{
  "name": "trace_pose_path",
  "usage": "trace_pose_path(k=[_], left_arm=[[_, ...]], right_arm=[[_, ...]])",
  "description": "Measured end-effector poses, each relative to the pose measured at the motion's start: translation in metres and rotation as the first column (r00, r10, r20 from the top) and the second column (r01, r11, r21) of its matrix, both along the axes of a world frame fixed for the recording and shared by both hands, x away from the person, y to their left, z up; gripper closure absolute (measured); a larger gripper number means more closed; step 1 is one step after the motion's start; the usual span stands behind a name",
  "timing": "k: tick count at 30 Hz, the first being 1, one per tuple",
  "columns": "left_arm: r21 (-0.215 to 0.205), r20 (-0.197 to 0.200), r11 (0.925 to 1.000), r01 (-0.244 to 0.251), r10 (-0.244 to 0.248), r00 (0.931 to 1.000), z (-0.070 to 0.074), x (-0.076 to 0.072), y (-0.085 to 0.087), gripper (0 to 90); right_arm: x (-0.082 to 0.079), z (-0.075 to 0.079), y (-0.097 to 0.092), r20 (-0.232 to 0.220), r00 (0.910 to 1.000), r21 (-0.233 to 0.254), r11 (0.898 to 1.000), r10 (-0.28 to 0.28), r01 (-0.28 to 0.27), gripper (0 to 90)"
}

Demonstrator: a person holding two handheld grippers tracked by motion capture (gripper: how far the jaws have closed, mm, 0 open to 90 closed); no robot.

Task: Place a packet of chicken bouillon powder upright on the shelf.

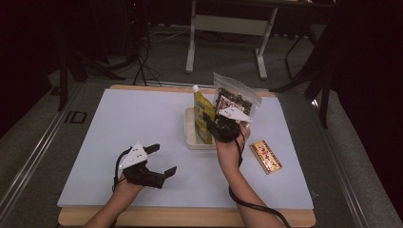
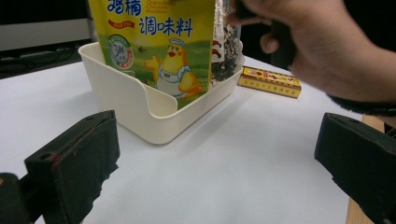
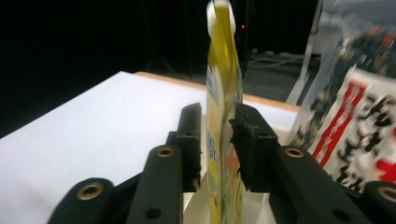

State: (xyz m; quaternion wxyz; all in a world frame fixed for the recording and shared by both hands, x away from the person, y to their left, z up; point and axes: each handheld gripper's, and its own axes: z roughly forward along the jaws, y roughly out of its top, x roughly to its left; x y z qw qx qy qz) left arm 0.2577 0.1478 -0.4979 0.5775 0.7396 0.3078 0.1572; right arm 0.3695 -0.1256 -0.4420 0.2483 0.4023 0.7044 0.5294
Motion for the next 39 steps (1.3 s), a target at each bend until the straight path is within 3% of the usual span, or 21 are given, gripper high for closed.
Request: trace_pose_path(k=[5, 9, 11, 15, 20, 24, 28, 34, 39], left_arm=[[0.008, 0.006, 0.9999, 0.009, -0.009, 0.9999, 0.0, 0.0, -0.002, 0.1], [0.004, 0.012, 1.0, 0.008, -0.008, 0.9999, 0.0, -0.001, -0.002, 0.1], [0.002, 0.013, 1.0, 0.007, -0.007, 0.9999, 0.0, -0.001, -0.002, 0.1], [0.0, 0.014, 1.0, 0.004, -0.004, 0.9999, 0.0, 0.0, -0.001, 0.1], [0.001, 0.01, 0.9999, 0.01, -0.01, 0.9999, -0.001, 0.001, -0.003, 0.1], [0.003, 0.014, 0.9999, 0.015, -0.015, 0.9998, -0.002, 0.0, -0.003, 0.1], [0.001, 0.007, 0.9999, 0.013, -0.013, 0.9999, -0.003, 0.001, -0.004, 0.1], [0.005, 0.009, 0.9998, 0.021, -0.021, 0.9998, -0.003, 0.0, -0.005, 0.1], [0.002, 0.008, 0.9998, 0.022, -0.022, 0.9997, -0.003, 0.0, -0.005, 0.1]], right_arm=[[-0.005, 0.021, -0.003, 0.027, 0.9994, -0.008, 1.0, 0.02, -0.02, 55.2], [-0.009, 0.035, -0.008, 0.011, 0.9989, 0.018, 0.999, 0.046, -0.046, 43.9], [-0.013, 0.039, -0.01, 0.025, 0.9983, 0.01, 0.999, 0.053, -0.053, 36.5], [-0.022, 0.044, -0.019, 0.019, 0.996, 0.054, 0.995, 0.087, -0.088, 24.8], [-0.035, 0.046, -0.029, 0.023, 0.9911, 0.067, 0.989, 0.131, -0.132, 13.5], [-0.044, 0.044, -0.041, 0.018, 0.9863, 0.056, 0.985, 0.164, -0.165, 12.8], [-0.053, 0.041, -0.054, 0.021, 0.9874, 0.051, 0.986, 0.157, -0.158, 13.7], [-0.061, 0.036, -0.071, 0.033, 0.9866, -0.005, 0.987, 0.16, -0.16, 16.6], [-0.07, 0.035, -0.09, 0.055, 0.9796, -0.041, 0.981, 0.193, -0.191, 19.1]])
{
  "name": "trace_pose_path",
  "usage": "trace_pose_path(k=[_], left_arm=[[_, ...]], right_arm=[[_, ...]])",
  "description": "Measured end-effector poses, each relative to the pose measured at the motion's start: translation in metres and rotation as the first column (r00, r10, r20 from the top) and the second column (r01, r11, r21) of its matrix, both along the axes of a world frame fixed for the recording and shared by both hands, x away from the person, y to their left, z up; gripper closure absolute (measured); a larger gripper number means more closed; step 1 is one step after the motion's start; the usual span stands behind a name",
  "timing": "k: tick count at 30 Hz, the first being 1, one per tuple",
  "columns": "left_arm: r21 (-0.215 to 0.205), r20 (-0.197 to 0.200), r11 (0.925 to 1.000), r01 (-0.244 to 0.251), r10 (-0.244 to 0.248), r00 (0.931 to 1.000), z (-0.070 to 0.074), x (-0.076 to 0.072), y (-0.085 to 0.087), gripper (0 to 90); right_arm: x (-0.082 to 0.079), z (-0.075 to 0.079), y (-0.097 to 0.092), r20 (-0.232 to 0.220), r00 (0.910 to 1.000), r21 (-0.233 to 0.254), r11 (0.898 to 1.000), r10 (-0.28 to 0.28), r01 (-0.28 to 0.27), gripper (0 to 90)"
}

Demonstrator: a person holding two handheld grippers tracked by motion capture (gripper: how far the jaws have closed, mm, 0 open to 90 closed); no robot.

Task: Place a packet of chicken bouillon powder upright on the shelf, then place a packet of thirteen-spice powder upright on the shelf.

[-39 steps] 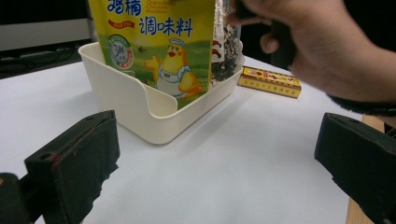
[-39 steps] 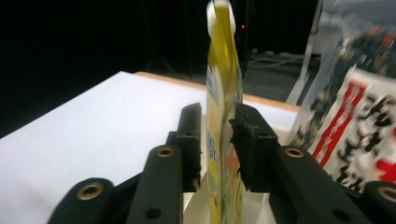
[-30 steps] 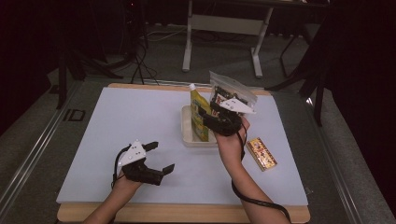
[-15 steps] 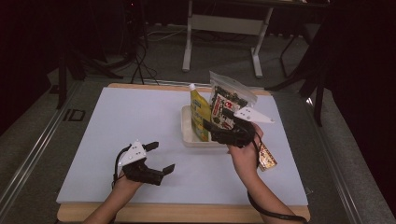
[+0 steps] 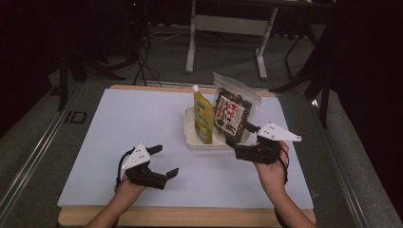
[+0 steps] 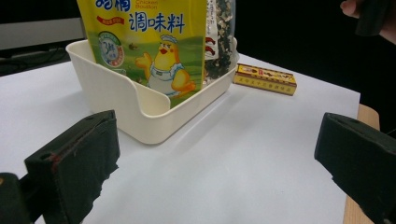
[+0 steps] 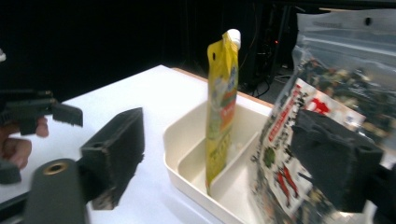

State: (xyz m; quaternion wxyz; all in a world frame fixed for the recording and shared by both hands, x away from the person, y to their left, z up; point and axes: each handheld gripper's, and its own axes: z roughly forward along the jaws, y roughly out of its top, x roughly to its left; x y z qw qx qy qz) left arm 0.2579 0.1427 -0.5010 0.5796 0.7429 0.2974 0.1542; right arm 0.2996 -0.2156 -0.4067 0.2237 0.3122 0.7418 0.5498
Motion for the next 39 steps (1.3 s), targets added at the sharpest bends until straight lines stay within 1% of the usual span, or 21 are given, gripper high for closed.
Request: trace_pose_path(k=[5, 10, 11, 12, 13, 15, 16, 18, 19, 21, 23, 24, 25, 27, 28, 29, 31, 35, 36, 38, 39], left_arm=[[-0.007, -0.005, 1.0, -0.002, 0.002, 1.0, 0.0, 0.0, 0.0, 0.1], [-0.006, -0.005, 1.0, 0.001, -0.001, 1.0, 0.0, 0.0, -0.001, 0.1], [-0.006, -0.004, 1.0, 0.002, -0.002, 1.0, 0.0, 0.0, -0.001, 0.1], [-0.006, -0.006, 1.0, 0.003, -0.003, 1.0, 0.0, 0.001, -0.001, 0.1], [-0.005, -0.007, 1.0, 0.005, -0.005, 1.0, 0.0, 0.001, -0.001, 0.1], [-0.006, -0.006, 1.0, 0.007, -0.007, 1.0, 0.0, 0.0, -0.002, 0.1], [-0.004, -0.006, 1.0, 0.008, -0.008, 0.9999, 0.0, 0.0, -0.003, 0.1], [-0.004, -0.006, 0.9999, 0.011, -0.011, 0.9999, 0.0, 0.0, -0.003, 0.1], [-0.002, -0.006, 0.9999, 0.012, -0.012, 0.9999, 0.0, 0.0, -0.003, 0.1], [-0.008, -0.008, 0.9999, 0.011, -0.011, 0.9999, -0.001, 0.0, -0.003, 0.1], [-0.005, -0.007, 0.9999, 0.011, -0.011, 0.9999, 0.0, 0.0, -0.003, 0.1], [-0.008, -0.008, 0.9999, 0.012, -0.012, 0.9999, -0.001, 0.0, -0.003, 0.1], [-0.009, -0.009, 0.9999, 0.013, -0.013, 0.9999, -0.001, 0.0, -0.003, 0.1], [-0.006, -0.008, 0.9999, 0.013, -0.013, 0.9999, -0.001, 0.0, -0.003, 0.1], [-0.008, -0.01, 0.9999, 0.014, -0.014, 0.9999, -0.001, 0.0, -0.003, 0.1], [-0.009, -0.012, 0.9999, 0.014, -0.014, 0.9998, -0.001, 0.0, -0.003, 0.1], [-0.007, -0.012, 0.9999, 0.015, -0.015, 0.9998, -0.001, 0.0, -0.003, 0.1], [-0.007, -0.007, 0.9999, 0.015, -0.015, 0.9999, -0.001, 0.0, -0.003, 0.1], [-0.014, -0.007, 0.9998, 0.015, -0.016, 0.9999, -0.001, 0.0, -0.003, 0.1], [-0.023, -0.009, 0.9996, 0.016, -0.016, 0.9998, -0.002, 0.0, -0.003, 0.1], [-0.025, -0.009, 0.9995, 0.017, -0.017, 0.9998, -0.002, 0.0, -0.003, 0.1]], right_arm=[[-0.009, 0.002, -0.02, 0.023, 0.9996, -0.015, 1.0, 0.015, -0.015, 19.2], [-0.016, -0.002, -0.042, 0.014, 0.9996, -0.042, 0.999, 0.025, -0.025, 18.5], [-0.016, -0.003, -0.047, 0.007, 0.9994, -0.041, 0.999, 0.033, -0.032, 17.6], [-0.016, -0.004, -0.051, -0.014, 0.9987, -0.027, 0.998, 0.049, -0.05, 17.4], [-0.016, -0.005, -0.055, -0.023, 0.9983, -0.03, 0.998, 0.053, -0.054, 17.3], [-0.017, -0.008, -0.063, -0.009, 0.9992, -0.067, 0.997, 0.04, -0.04, 15.6], [-0.017, -0.009, -0.066, -0.014, 0.9991, -0.071, 0.997, 0.039, -0.04, 15.3], [-0.017, -0.011, -0.073, -0.031, 0.9995, -0.077, 0.997, 0.011, -0.013, 14.1], [-0.016, -0.013, -0.076, -0.045, 0.9989, -0.079, 0.997, 0.014, -0.018, 13.8], [-0.016, -0.015, -0.079, -0.057, 0.9982, -0.116, 0.993, -0.019, 0.012, 13.8], [-0.013, -0.019, -0.085, -0.093, 0.9956, -0.09, 0.996, -0.014, 0.006, 13.8], [-0.011, -0.021, -0.087, -0.097, 0.9948, -0.1, 0.995, -0.031, 0.021, 13.7], [-0.008, -0.024, -0.089, -0.118, 0.9926, -0.097, 0.995, -0.029, 0.017, 13.3], [-0.005, -0.028, -0.092, -0.124, 0.9911, -0.097, 0.995, -0.048, 0.036, 11.9], [-0.002, -0.031, -0.093, -0.142, 0.9886, -0.096, 0.995, -0.049, 0.036, 9.4], [0.0, -0.033, -0.094, -0.151, 0.9875, -0.098, 0.995, -0.046, 0.031, 9.4], [0.005, -0.039, -0.095, -0.17, 0.9825, -0.119, 0.991, -0.076, 0.056, 9.4], [0.016, -0.049, -0.101, -0.195, 0.9749, -0.143, 0.986, -0.108, 0.081, 9.5], [0.02, -0.052, -0.103, -0.204, 0.9707, -0.158, 0.983, -0.127, 0.096, 9.5], [0.024, -0.056, -0.106, -0.219, 0.9657, -0.163, 0.981, -0.139, 0.104, 9.6], [0.027, -0.059, -0.108, -0.23, 0.9612, -0.171, 0.979, -0.152, 0.114, 9.6]])
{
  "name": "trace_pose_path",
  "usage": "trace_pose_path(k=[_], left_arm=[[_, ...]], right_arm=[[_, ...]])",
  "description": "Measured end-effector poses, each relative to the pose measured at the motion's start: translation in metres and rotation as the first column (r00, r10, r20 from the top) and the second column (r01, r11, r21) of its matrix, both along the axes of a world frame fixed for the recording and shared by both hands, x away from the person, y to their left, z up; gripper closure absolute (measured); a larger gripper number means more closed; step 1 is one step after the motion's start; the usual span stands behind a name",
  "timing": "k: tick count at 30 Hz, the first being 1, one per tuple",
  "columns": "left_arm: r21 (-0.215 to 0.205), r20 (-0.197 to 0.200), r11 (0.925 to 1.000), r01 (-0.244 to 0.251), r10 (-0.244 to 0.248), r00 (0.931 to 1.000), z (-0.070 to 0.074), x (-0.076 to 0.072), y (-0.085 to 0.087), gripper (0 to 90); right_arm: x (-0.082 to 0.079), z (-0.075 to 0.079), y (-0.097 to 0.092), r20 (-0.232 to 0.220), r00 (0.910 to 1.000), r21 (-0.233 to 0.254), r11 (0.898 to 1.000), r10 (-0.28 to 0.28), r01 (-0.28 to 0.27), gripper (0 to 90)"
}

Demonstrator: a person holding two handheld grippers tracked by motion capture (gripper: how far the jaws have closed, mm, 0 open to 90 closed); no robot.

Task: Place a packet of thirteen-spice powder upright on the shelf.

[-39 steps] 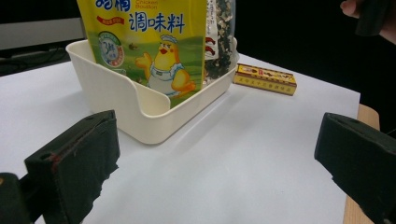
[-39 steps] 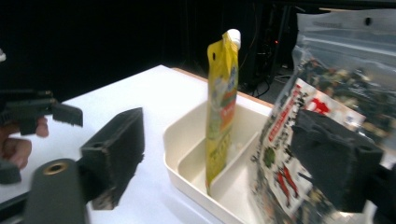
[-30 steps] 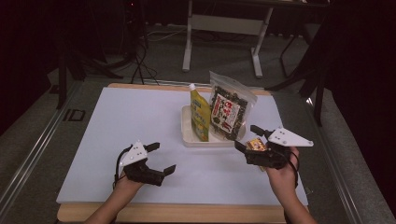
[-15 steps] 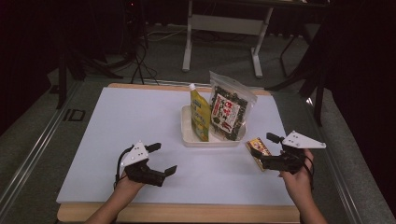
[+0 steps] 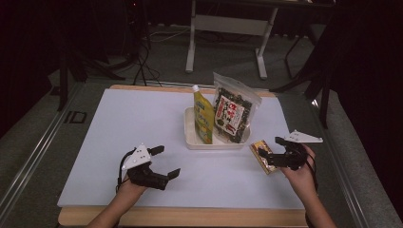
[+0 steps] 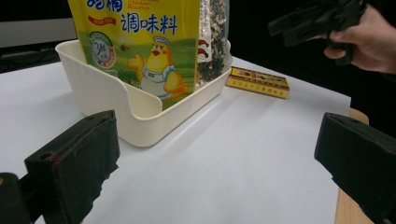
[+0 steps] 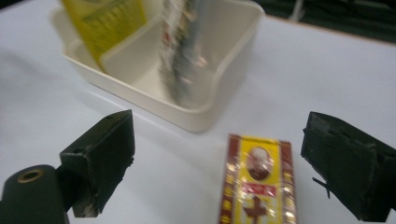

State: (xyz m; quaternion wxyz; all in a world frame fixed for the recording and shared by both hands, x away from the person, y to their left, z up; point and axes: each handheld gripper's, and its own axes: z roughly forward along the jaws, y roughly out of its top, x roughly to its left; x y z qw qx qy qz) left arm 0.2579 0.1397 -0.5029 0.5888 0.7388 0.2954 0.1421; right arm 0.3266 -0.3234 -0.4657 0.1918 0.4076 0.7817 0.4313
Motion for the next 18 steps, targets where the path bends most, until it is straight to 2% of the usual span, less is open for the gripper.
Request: trace_pose_path(k=[6, 10, 18], left_arm=[[-0.009, -0.002, 0.9999, 0.007, -0.007, 1.0, -0.001, 0.0, 0.0, 0.1], [-0.001, 0.002, 0.9999, 0.01, -0.01, 0.9999, -0.002, 0.0, 0.0, 0.1], [0.011, 0.001, 0.9998, 0.015, -0.015, 0.9999, -0.002, 0.0, -0.002, 0.2]], right_arm=[[0.013, -0.015, -0.003, -0.049, 0.9978, -0.023, 0.999, -0.045, 0.044, 10.3], [0.021, -0.025, -0.004, -0.095, 0.9932, -0.031, 0.997, -0.066, 0.064, 10.3], [0.029, -0.044, -0.003, -0.145, 0.9835, -0.058, 0.993, -0.108, 0.1, 10.2]])
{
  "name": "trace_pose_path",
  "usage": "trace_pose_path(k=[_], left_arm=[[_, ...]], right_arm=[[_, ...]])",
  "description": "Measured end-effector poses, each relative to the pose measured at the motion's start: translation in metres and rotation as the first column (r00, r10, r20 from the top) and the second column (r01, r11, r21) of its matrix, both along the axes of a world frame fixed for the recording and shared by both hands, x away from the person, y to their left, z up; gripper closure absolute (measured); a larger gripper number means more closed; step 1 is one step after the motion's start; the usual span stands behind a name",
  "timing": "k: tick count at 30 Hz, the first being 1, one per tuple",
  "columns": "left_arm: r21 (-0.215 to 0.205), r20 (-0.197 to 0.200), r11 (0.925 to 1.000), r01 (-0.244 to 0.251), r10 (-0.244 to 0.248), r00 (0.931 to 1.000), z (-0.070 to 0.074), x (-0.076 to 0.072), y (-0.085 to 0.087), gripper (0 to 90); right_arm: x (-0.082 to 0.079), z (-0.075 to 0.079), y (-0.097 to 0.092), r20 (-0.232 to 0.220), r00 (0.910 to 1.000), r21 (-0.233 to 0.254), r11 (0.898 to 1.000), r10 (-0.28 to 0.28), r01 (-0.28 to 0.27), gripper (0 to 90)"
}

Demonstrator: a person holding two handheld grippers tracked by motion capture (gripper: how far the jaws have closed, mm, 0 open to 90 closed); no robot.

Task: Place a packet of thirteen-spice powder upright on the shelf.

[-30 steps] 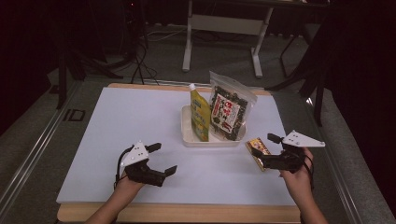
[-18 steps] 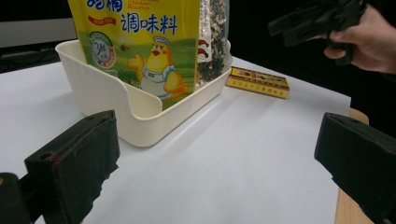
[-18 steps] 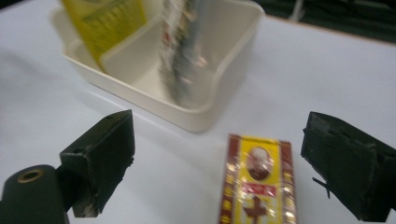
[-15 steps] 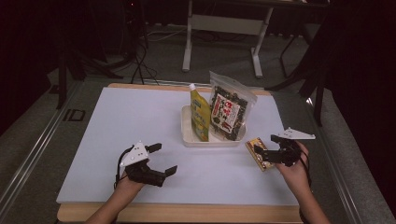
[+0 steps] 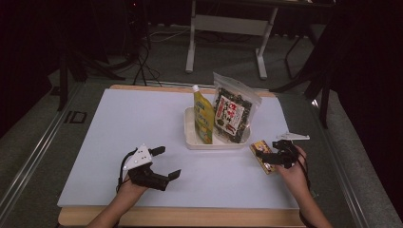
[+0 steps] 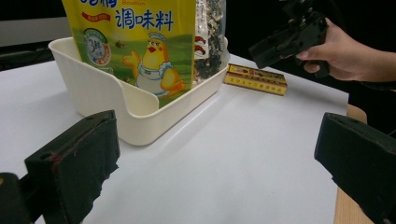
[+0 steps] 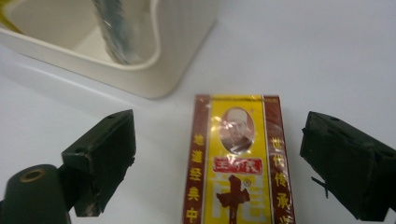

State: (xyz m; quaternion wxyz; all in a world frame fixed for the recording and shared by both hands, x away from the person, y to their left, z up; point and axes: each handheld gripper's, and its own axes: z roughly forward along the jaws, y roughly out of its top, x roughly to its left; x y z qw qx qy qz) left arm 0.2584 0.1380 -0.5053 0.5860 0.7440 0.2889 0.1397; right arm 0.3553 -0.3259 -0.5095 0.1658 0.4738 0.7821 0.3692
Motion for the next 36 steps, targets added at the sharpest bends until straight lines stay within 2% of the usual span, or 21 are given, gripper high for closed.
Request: trace_pose_path(k=[9, 11, 14, 17, 18, 23, 27, 30, 32, 36], left_arm=[[0.001, -0.004, 1.0, 0.001, -0.001, 1.0, 0.0, 0.001, 0.0, 0.1], [0.0, -0.004, 1.0, 0.001, -0.001, 1.0, -0.001, 0.001, 0.0, 0.1], [0.002, -0.005, 1.0, 0.001, -0.001, 1.0, -0.001, 0.001, 0.001, 0.1], [0.002, -0.005, 1.0, 0.0, 0.0, 1.0, -0.001, 0.001, 0.001, 0.1], [0.0, -0.004, 1.0, -0.001, 0.001, 1.0, 0.0, 0.001, 0.001, 0.1], [0.002, -0.005, 1.0, 0.002, -0.002, 1.0, 0.0, 0.0, 0.0, 0.1], [-0.006, -0.008, 1.0, 0.002, -0.002, 1.0, 0.0, 0.0, 0.0, 0.1], [-0.014, -0.008, 0.9999, 0.005, -0.005, 1.0, 0.0, 0.001, 0.0, 0.1], [-0.014, -0.012, 0.9999, 0.009, -0.009, 0.9999, 0.0, 0.001, 0.0, 0.2], [-0.01, -0.017, 0.9999, 0.008, -0.008, 0.9998, 0.001, 0.001, -0.001, 0.1]], right_arm=[[0.004, -0.027, 0.001, -0.083, 0.996, -0.088, 0.996, -0.034, 0.027, 10.3], [0.005, -0.029, 0.002, -0.097, 0.9946, -0.099, 0.995, -0.037, 0.027, 12.8], [0.005, -0.03, 0.003, -0.096, 0.9945, -0.118, 0.993, -0.044, 0.032, 15.5], [0.004, -0.03, 0.004, -0.098, 0.994, -0.131, 0.991, -0.049, 0.036, 23.7], [0.004, -0.029, 0.004, -0.094, 0.9941, -0.144, 0.989, -0.054, 0.04, 30.1], [0.005, -0.026, 0.007, -0.114, 0.9915, -0.185, 0.982, -0.064, 0.042, 31.5], [0.003, -0.024, 0.007, -0.107, 0.9928, -0.181, 0.983, -0.054, 0.034, 32.1], [-0.001, -0.017, 0.005, -0.082, 0.9953, -0.164, 0.986, -0.051, 0.037, 32.1], [-0.006, -0.009, 0.006, -0.044, 0.9982, -0.165, 0.986, -0.04, 0.033, 32.1], [-0.017, 0.007, 0.012, 0.006, 0.9999, -0.13, 0.991, 0.012, -0.011, 32.1]])
